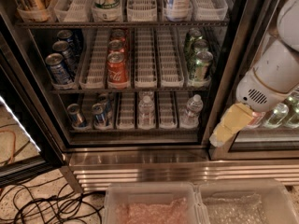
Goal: Pick green can from middle shelf of fridge
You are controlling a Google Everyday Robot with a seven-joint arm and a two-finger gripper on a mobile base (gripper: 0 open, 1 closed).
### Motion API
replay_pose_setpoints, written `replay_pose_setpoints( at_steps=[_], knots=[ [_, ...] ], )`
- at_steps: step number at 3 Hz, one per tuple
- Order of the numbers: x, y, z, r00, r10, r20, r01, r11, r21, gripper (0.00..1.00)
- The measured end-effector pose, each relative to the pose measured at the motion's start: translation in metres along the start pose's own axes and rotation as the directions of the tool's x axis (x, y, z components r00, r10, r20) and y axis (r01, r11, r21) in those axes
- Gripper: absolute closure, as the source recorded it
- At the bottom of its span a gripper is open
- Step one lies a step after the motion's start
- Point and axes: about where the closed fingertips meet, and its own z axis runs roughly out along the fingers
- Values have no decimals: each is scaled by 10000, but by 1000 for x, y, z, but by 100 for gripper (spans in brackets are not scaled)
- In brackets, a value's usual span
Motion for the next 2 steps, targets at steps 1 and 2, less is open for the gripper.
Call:
replay_pose_setpoints(
  at_steps=[1,2],
  knots=[
    [-15,7,19,9986,295,450,-289,9995,-131,0],
    [-45,4,47,9833,1454,1096,-1437,9893,-236,0]
  ],
)
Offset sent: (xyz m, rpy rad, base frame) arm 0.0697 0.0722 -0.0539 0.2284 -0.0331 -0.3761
